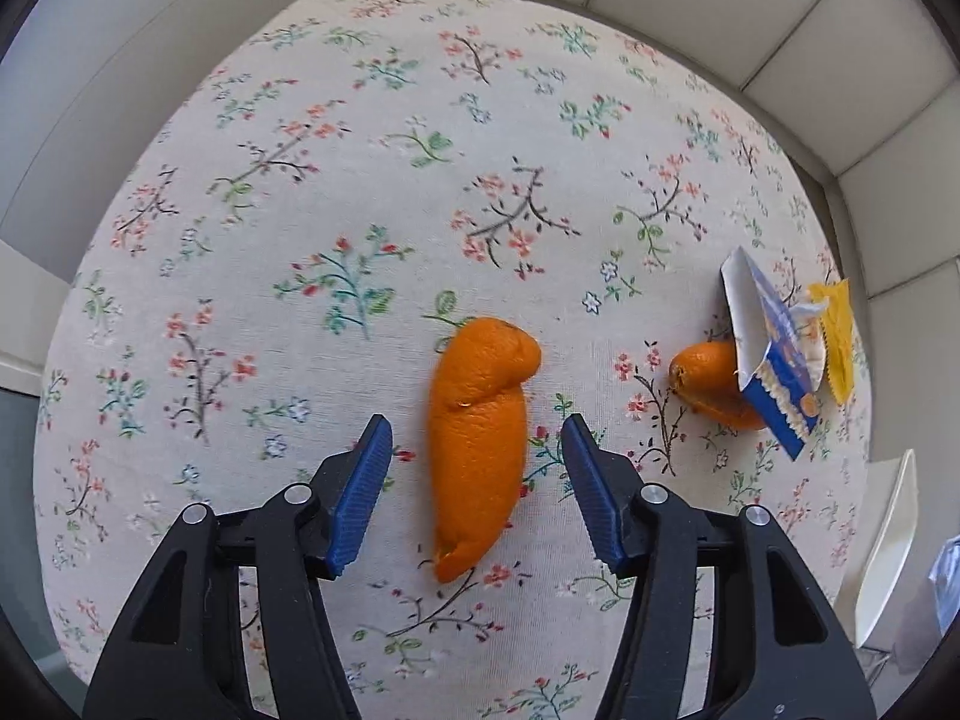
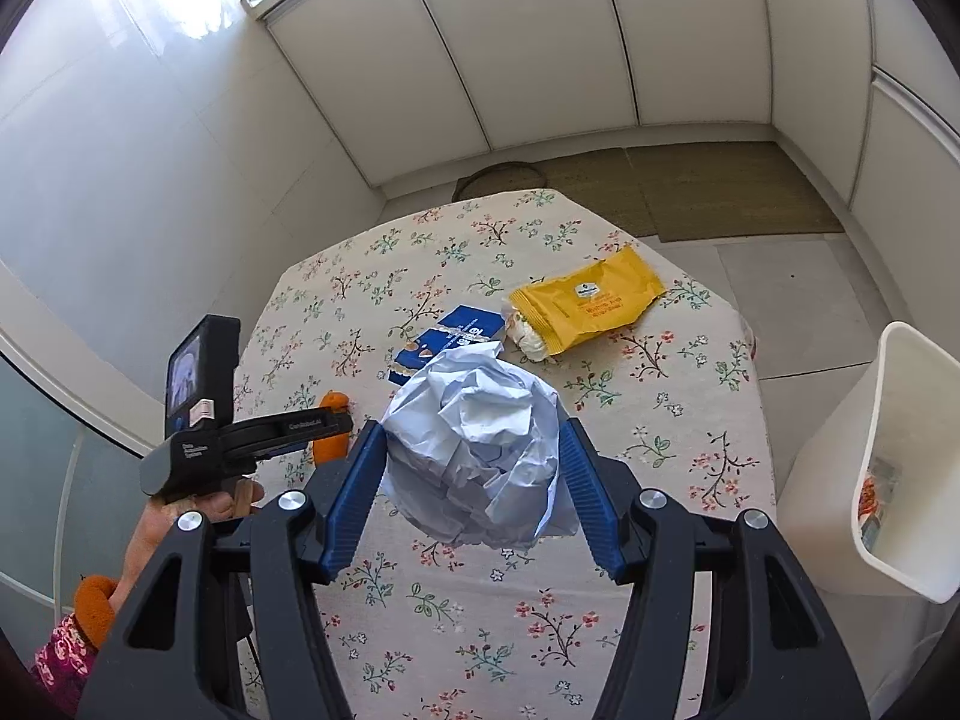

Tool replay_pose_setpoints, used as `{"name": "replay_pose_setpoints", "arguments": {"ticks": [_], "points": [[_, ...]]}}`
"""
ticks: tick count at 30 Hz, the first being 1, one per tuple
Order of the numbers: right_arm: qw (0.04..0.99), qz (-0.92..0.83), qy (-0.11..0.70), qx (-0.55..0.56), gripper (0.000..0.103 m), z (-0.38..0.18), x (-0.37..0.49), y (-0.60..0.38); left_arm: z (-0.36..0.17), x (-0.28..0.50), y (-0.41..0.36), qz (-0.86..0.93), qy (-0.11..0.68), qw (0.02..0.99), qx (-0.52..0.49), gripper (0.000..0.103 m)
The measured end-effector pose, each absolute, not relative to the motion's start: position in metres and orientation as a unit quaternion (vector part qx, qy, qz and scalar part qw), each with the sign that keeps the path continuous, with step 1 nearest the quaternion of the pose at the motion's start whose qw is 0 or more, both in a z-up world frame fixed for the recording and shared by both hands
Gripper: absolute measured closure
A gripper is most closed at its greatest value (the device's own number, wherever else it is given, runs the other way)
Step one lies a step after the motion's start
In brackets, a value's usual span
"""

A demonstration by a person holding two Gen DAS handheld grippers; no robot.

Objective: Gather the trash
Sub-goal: 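Grasp the orange carrot toy with the left gripper and lift it, then carry the foil ball and carrot toy over the bin and open both grippers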

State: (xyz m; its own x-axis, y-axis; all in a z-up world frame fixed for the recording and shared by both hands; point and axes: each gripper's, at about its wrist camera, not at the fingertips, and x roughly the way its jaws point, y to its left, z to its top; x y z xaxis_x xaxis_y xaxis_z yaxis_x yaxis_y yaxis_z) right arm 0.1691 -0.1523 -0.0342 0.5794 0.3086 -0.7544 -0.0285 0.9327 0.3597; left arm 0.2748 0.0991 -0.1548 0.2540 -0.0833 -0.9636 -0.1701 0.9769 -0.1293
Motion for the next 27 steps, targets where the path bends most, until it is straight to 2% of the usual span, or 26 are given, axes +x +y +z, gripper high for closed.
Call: {"name": "replay_pose_setpoints", "arguments": {"ticks": [1,3,6,13,23,27], "points": [[0.874,0.097,0.449,0.155,0.044,-0.035,0.169,-0.151,-0.159,0.275,0.096,0.026,0.616,0.781,-0.098,0.072],[0.873,0.099,0.452,0.152,0.044,-0.036,0.169,-0.15,-0.159,0.272,0.094,0.037,0.609,0.789,-0.076,0.079],[0.874,0.099,0.45,0.155,0.044,-0.036,0.168,-0.15,-0.155,0.269,0.102,0.035,0.6,0.793,-0.104,0.087],[0.881,0.102,0.433,0.159,0.044,-0.023,0.162,-0.154,-0.099,0.255,0.116,0.026,0.532,0.836,-0.135,0.089],[0.905,0.08,0.388,0.157,0.044,0.005,0.142,-0.177,0.0,0.223,0.076,-0.018,0.423,0.896,-0.134,0.089],[0.915,0.055,0.369,0.153,0.044,0.014,0.132,-0.196,0.024,0.213,0.051,-0.044,0.394,0.909,-0.129,0.089]]}}
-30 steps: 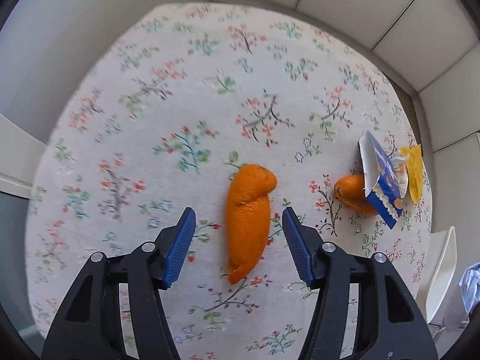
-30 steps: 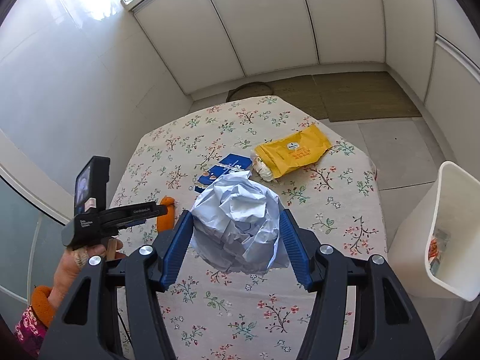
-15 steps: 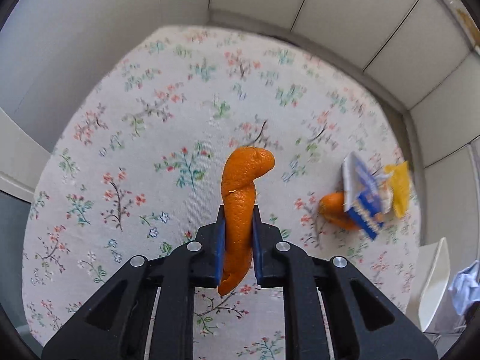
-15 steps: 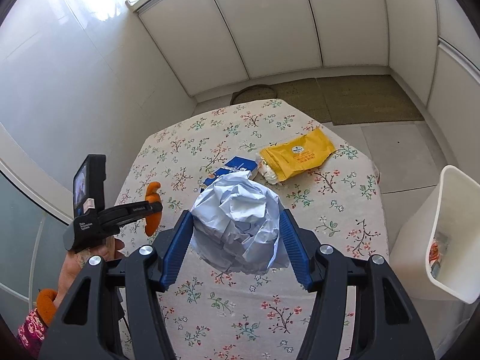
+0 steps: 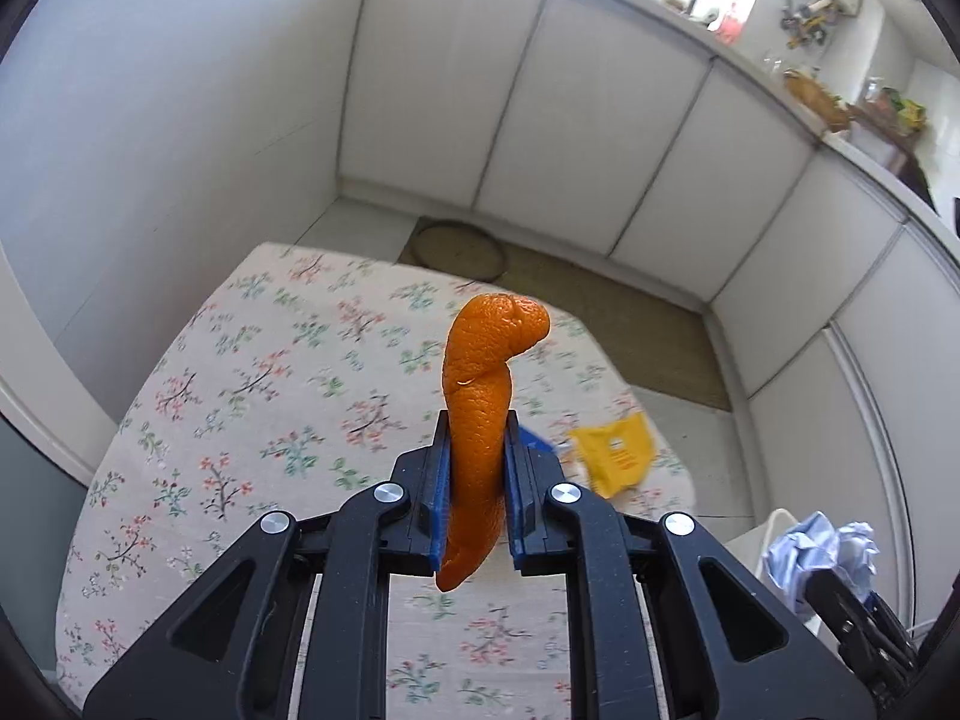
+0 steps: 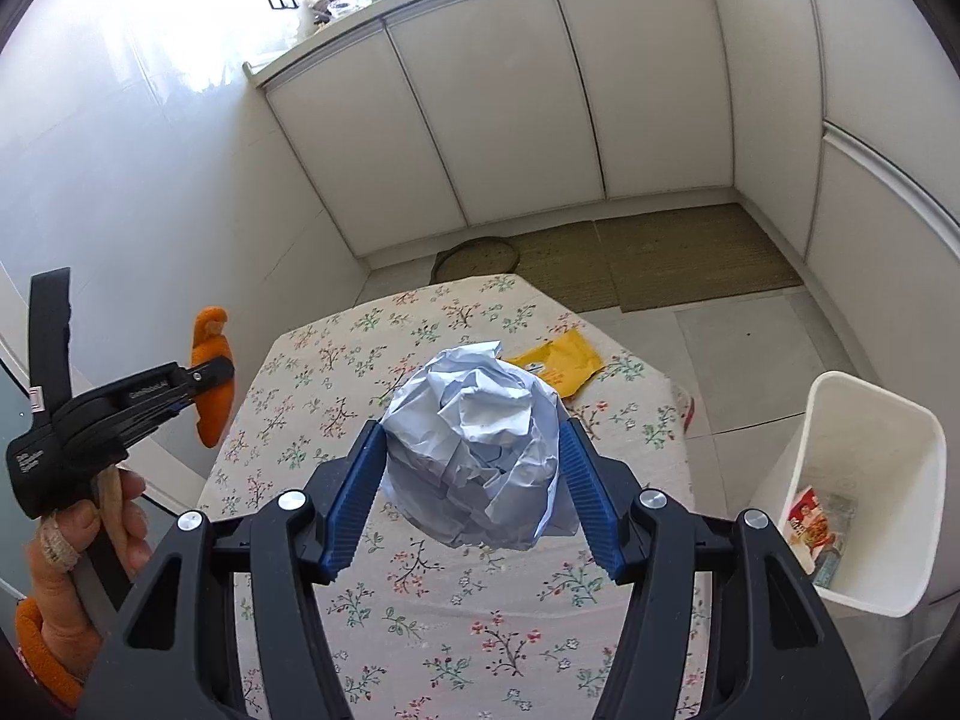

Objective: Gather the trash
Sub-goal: 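Carry the foil ball and carrot toy over the bin and open both grippers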

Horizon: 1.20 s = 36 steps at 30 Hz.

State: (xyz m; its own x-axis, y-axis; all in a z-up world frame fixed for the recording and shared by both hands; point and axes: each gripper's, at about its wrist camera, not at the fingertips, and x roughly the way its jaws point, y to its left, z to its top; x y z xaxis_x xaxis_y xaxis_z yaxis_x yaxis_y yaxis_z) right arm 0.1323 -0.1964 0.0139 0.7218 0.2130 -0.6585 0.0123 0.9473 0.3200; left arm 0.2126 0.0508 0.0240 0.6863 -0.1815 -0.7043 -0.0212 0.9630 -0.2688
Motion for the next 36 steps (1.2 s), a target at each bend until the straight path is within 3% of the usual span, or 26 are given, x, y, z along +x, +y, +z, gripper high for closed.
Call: {"name": "replay_pose_setpoints", "arguments": {"ticks": [11,28,30,32,36], "points": [[0.933,-0.037,0.323,0.153,0.044,0.031,0.101,-0.267,0.055,0.182,-0.026,-0.122,0.351,0.922,-0.105,0.089],[0.909,-0.22,0.312,0.166,0.041,0.008,0.055,-0.402,0.048,0.15,-0.176,-0.239,0.338,0.909,-0.043,0.089],[0.903,-0.241,0.314,0.166,0.039,0.004,0.051,-0.416,0.043,0.146,-0.193,-0.25,0.339,0.906,-0.038,0.089],[0.897,-0.261,0.316,0.168,0.027,0.002,0.047,-0.427,0.037,0.143,-0.209,-0.264,0.343,0.9,-0.046,0.089],[0.881,-0.304,0.311,0.186,0.018,0.004,0.034,-0.452,0.025,0.144,-0.239,-0.289,0.365,0.884,-0.053,0.089]]}}
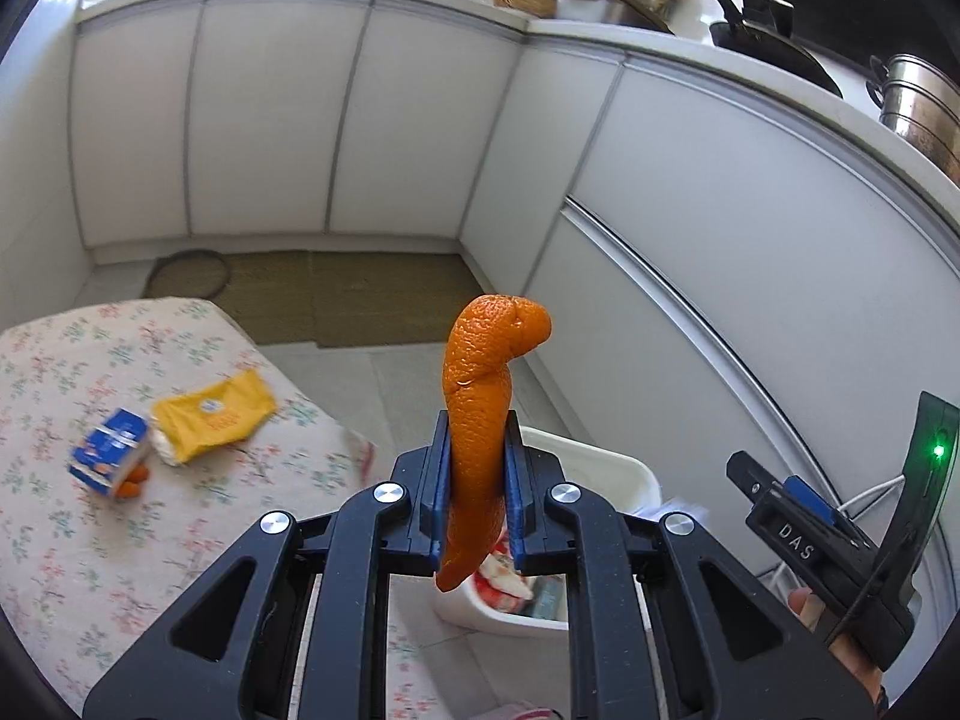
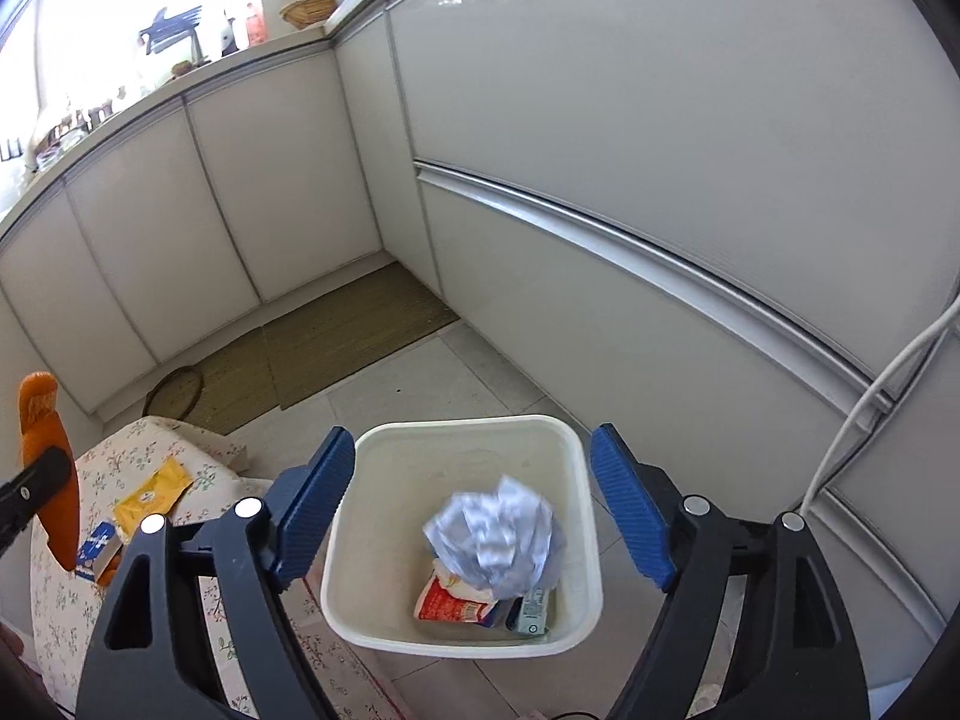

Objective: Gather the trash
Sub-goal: 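Carry the foil ball and carrot toy over the bin and open both grippers, then move both tools back over the blue biscuit box on the table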

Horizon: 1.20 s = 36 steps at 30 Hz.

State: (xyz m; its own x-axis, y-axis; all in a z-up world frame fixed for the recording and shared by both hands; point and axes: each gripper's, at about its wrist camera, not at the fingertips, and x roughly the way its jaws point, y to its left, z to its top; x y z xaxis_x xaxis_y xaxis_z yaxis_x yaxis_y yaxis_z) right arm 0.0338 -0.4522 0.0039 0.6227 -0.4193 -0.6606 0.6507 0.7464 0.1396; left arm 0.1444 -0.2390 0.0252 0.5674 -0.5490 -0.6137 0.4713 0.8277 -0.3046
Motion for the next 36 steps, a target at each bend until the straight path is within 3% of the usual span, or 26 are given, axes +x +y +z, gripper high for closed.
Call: {"name": "replay_pose_setpoints", "arguments": {"ticks": [5,17,23,29,36], "points": [[0.865,-0.373,0.291,0.165,0.012,0.013,0.013,-0.475,0.02,0.14,-0.272,-0.32,0.373,0.87,-0.046,0.089],[0.841,-0.427,0.28,0.18,0.012,0.019,-0.011,-0.509,0.001,0.142,-0.328,-0.37,0.413,0.831,-0.047,0.083],[0.842,-0.43,0.28,0.17,0.012,0.02,-0.012,-0.505,0.0,0.138,-0.336,-0.366,0.415,0.832,-0.03,0.064],[0.848,-0.419,0.281,0.165,0.012,0.022,-0.004,-0.496,0.009,0.133,-0.319,-0.331,0.381,0.863,-0.009,0.038],[0.863,-0.392,0.282,0.151,0.012,0.026,0.015,-0.467,0.012,0.14,-0.288,-0.278,0.362,0.89,0.005,0.035]]}}
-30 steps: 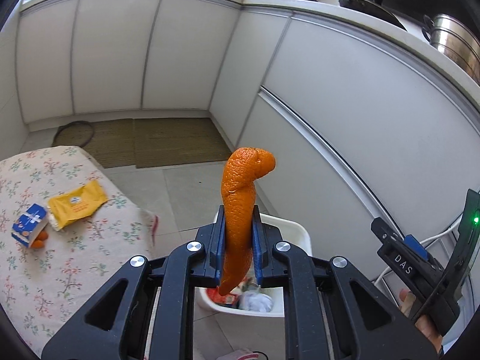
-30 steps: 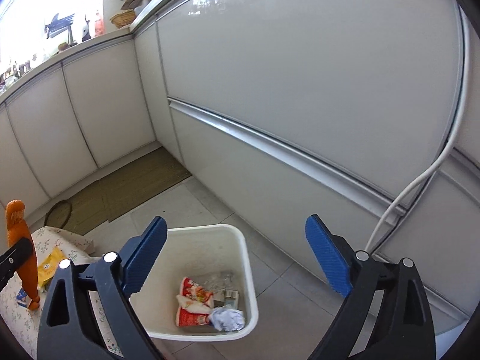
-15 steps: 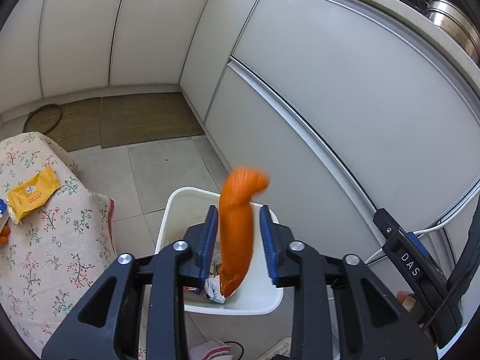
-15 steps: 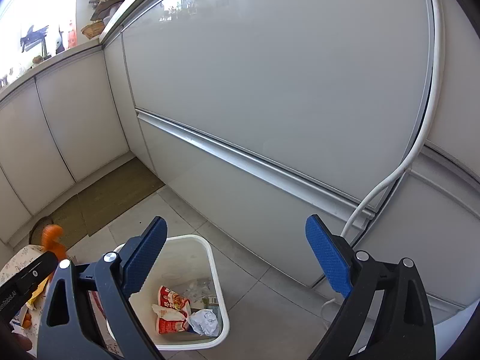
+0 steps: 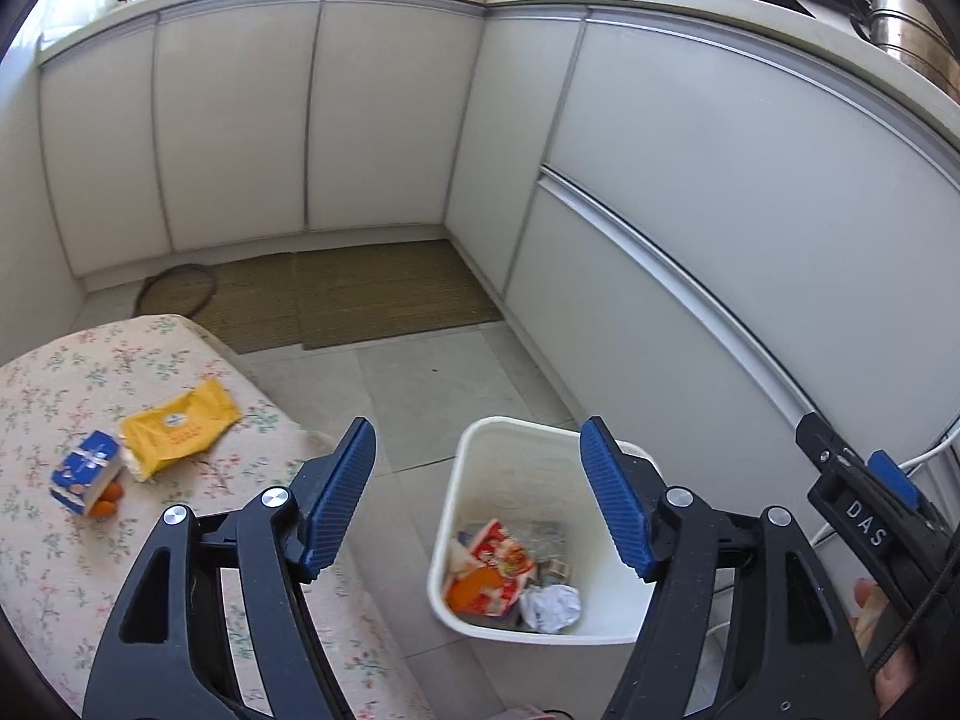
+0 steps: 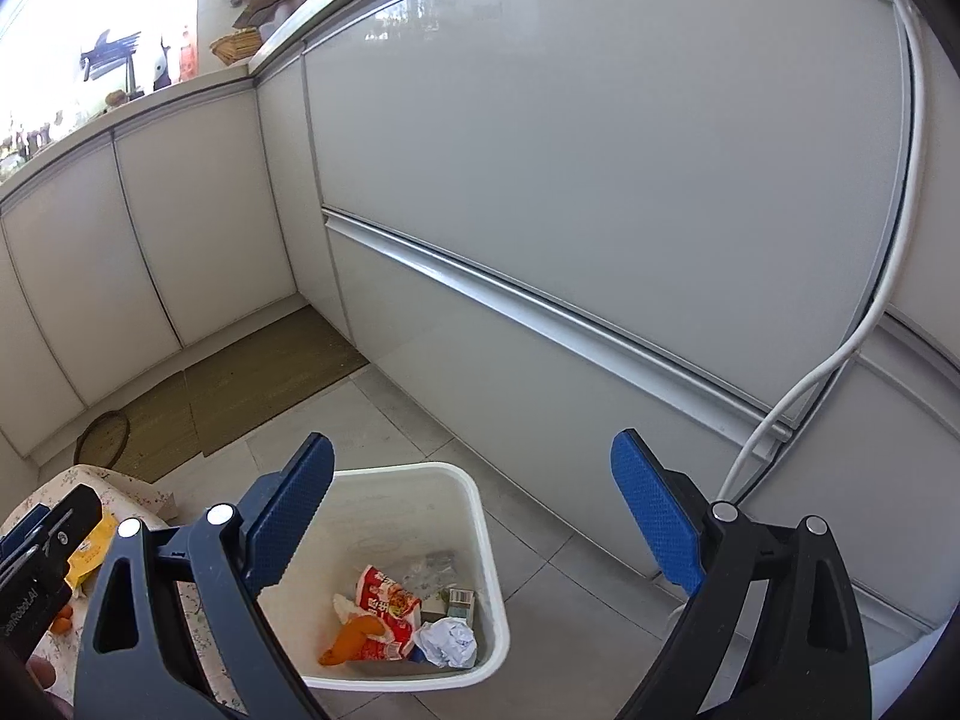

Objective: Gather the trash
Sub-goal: 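Move both tools back over the blue biscuit box on the table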

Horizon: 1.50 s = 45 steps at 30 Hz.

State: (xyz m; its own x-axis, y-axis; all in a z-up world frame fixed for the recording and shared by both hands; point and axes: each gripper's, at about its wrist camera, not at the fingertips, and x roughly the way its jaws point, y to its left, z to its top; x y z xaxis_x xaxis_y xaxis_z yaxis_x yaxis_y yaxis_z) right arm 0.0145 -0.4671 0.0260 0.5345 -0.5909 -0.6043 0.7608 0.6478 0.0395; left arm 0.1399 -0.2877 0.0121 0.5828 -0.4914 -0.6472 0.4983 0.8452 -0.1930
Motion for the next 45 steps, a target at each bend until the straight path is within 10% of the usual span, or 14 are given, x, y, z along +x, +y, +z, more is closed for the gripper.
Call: {"name": "replay_pose_setpoints", "arguments": {"ticks": [45], "points": [[0.927,-0.125,0.354,-0.012,0.007,-0.009,0.188,-0.119,-0.026,0.204,0.101,0.031,0.439,0.889,-0.128,0.021]]}}
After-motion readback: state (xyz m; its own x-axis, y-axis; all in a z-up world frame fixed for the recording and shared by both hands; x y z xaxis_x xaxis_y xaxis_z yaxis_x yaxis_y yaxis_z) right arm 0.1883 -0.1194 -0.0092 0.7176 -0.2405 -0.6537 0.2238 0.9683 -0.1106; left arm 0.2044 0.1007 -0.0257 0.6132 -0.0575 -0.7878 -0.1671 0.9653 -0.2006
